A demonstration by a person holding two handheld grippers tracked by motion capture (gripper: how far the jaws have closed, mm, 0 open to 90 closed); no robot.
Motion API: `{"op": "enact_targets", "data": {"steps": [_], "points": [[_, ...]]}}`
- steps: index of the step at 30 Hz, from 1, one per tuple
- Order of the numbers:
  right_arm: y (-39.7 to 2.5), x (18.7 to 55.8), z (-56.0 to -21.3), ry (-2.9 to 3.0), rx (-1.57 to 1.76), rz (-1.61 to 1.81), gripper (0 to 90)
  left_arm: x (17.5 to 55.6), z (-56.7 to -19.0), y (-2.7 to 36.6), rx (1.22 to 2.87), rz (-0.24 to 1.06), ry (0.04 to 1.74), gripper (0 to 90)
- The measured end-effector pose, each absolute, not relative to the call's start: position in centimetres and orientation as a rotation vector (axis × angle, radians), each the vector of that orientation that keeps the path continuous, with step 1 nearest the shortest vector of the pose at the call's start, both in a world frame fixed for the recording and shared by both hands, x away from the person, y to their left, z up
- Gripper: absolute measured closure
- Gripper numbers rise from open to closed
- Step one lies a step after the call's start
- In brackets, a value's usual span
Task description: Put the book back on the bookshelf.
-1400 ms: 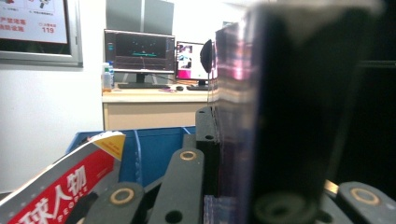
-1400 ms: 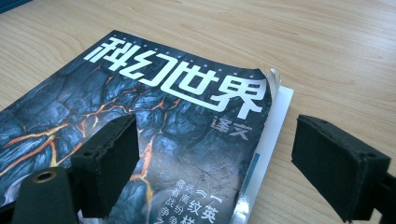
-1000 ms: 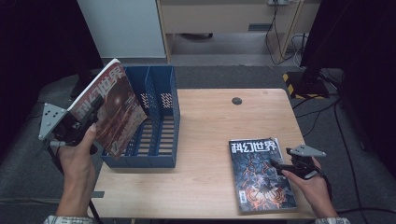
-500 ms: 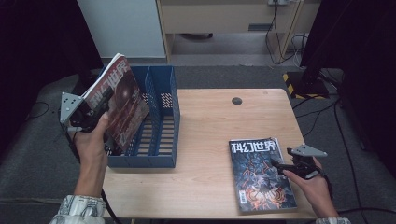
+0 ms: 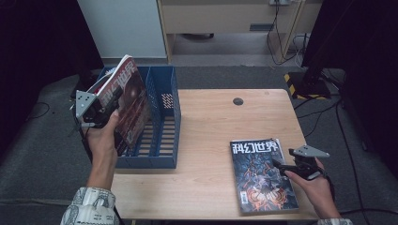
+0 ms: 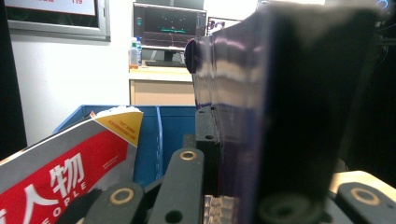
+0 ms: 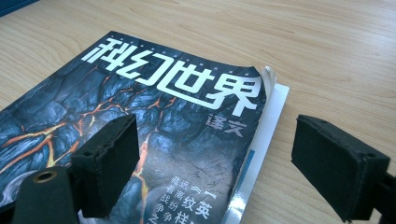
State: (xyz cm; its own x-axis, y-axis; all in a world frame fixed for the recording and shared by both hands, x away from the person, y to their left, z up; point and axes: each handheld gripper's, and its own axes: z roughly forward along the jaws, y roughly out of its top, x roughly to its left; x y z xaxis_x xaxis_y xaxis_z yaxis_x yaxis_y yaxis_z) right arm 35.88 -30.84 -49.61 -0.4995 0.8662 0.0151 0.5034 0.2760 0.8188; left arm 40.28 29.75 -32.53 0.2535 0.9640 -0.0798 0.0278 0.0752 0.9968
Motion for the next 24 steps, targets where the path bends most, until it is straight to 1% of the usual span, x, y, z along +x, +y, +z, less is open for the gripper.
{"op": "enact_targets", "data": {"steps": [10, 24], "points": [[-30.9, 35.9, -49.6, 2.114, 1.232, 1.110, 15.3, 41.0, -33.9, 29.8, 1.279, 0.954, 1.065, 84.0], [-31.0, 35.9, -49.7, 2.116, 1.233, 1.105, 15.4, 42.1, -36.5, 30.0, 1.280, 0.946, 1.113, 84.0]]}}
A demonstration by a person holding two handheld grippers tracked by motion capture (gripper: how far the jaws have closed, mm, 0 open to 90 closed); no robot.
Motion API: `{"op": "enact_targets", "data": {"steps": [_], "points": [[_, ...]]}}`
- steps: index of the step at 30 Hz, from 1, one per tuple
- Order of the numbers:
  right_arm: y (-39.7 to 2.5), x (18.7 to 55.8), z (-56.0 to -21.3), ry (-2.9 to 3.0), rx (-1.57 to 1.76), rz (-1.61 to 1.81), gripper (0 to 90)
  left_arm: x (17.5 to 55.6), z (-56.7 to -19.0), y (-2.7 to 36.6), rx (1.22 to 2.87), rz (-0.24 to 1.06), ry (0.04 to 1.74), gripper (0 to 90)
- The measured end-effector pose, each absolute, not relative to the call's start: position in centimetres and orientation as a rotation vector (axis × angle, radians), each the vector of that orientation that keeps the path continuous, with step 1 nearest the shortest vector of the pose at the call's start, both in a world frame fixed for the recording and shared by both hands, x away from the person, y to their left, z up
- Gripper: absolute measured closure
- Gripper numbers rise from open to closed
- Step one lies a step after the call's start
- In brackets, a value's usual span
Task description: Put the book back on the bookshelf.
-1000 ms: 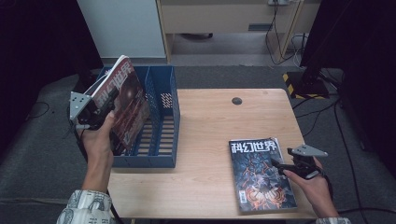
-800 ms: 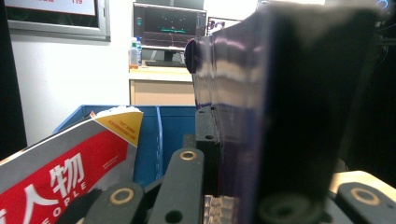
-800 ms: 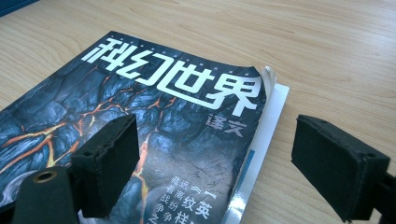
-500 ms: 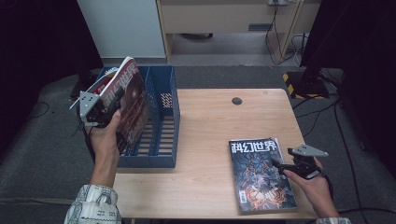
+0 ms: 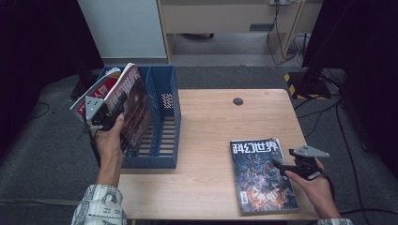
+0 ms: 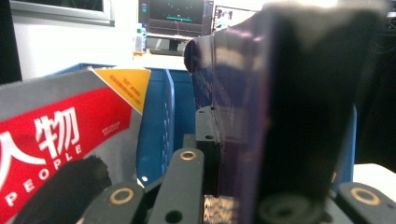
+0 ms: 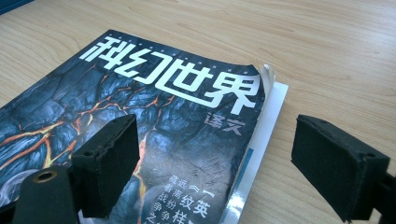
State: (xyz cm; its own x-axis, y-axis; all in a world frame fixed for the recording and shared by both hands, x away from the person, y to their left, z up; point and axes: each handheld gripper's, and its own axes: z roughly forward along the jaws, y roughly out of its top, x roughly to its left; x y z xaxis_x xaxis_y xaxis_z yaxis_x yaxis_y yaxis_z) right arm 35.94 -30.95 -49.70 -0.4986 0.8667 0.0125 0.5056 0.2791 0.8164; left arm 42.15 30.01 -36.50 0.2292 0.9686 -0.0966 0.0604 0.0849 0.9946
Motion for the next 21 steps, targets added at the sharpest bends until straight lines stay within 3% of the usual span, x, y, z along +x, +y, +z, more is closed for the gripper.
{"op": "enact_targets", "data": {"steps": [21], "points": [[-31.1, 35.9, -49.7, 2.115, 1.231, 1.104, 15.4, 43.4, -38.8, 29.5, 1.283, 0.937, 1.138, 84.0]]}}
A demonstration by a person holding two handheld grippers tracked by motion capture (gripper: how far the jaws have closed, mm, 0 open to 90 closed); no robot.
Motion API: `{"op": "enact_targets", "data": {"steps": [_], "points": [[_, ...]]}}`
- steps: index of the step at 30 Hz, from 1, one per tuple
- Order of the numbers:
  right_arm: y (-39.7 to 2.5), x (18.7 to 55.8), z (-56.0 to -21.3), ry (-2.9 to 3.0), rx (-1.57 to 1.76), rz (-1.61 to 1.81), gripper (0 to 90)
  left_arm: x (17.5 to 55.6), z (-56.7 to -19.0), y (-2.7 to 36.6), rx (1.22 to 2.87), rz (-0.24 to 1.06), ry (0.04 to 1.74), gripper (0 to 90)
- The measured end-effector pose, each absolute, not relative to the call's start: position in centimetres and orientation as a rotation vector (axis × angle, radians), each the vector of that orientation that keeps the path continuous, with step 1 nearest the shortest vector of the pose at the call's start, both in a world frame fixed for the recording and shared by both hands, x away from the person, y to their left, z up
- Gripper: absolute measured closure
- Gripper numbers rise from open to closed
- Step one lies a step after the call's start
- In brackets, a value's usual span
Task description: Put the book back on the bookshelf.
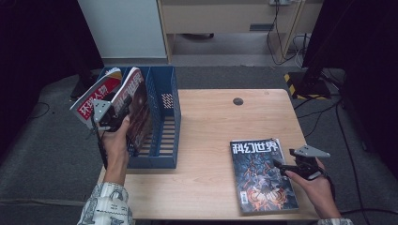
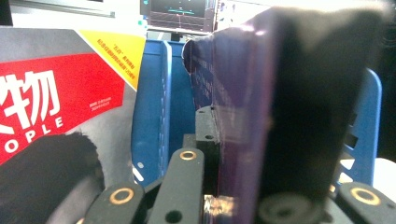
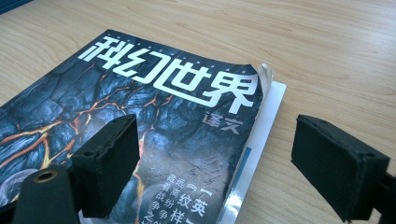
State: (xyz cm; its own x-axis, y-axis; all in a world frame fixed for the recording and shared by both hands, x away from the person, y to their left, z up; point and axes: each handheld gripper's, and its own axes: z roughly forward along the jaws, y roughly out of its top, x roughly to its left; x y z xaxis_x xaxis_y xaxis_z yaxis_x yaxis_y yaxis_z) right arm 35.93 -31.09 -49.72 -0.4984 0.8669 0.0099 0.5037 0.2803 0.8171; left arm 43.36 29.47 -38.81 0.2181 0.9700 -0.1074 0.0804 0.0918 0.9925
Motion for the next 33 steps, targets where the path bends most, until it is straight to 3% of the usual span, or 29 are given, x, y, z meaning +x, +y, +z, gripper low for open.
{"op": "enact_targets", "data": {"steps": [33], "points": [[-31.0, 35.9, -49.9, 2.124, 1.241, 1.099, 15.4, 44.2, -40.4, 30.5, 1.261, 0.947, 1.180, 83.8]]}}
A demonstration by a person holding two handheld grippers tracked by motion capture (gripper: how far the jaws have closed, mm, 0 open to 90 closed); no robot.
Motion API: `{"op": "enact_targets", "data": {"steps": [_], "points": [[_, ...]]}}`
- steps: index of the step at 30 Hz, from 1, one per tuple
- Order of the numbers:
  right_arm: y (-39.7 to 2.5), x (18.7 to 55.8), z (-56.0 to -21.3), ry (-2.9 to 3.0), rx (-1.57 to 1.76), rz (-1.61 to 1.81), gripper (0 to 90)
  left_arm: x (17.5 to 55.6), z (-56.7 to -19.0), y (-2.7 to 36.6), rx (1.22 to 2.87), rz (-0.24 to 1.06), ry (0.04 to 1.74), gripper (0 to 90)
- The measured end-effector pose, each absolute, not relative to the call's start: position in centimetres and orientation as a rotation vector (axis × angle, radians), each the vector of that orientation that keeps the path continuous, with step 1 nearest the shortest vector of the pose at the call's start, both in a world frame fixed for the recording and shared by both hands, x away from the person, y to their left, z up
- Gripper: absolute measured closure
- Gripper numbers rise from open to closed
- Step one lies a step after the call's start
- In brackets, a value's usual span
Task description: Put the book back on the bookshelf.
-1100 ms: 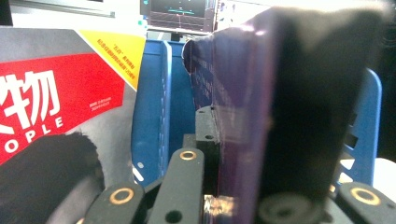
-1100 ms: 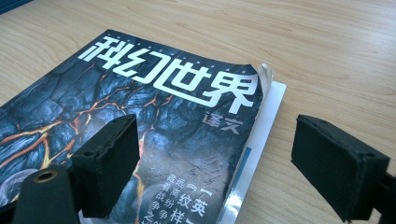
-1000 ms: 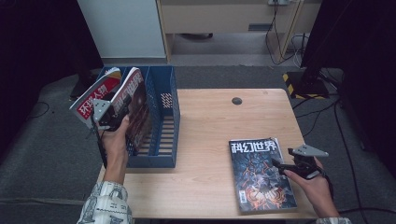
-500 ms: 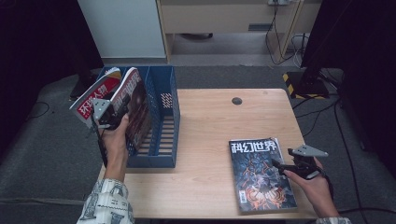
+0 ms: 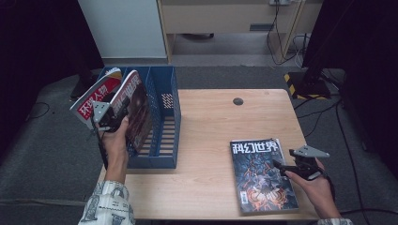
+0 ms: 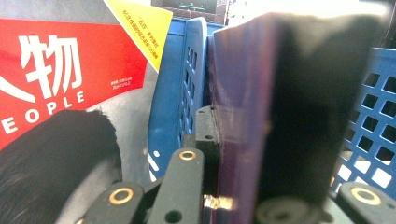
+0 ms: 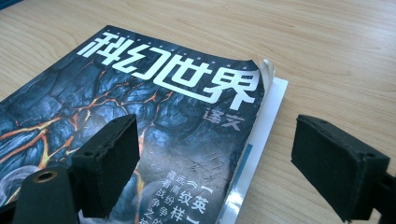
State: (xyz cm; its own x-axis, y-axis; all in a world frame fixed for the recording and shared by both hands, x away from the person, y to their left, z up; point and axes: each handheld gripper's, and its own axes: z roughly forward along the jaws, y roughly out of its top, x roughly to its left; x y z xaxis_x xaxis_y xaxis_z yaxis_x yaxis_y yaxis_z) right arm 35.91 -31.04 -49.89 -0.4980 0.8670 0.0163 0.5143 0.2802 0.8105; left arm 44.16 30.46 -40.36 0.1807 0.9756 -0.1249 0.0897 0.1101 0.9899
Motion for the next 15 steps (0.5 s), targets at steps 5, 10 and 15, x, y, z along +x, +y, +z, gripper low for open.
{"op": "enact_targets", "data": {"steps": [5, 10, 15], "points": [[-31.01, 35.93, -49.90, 2.121, 1.237, 1.097, 15.4, 44.09, -40.53, 30.56, 1.257, 0.934, 1.179, 83.4], [-31.00, 35.92, -49.90, 2.122, 1.236, 1.097, 15.4, 43.93, -40.58, 30.58, 1.260, 0.932, 1.178, 83.2], [-30.91, 35.92, -49.90, 2.127, 1.234, 1.098, 15.3, 43.87, -40.51, 30.50, 1.268, 0.926, 1.186, 82.0]]}}
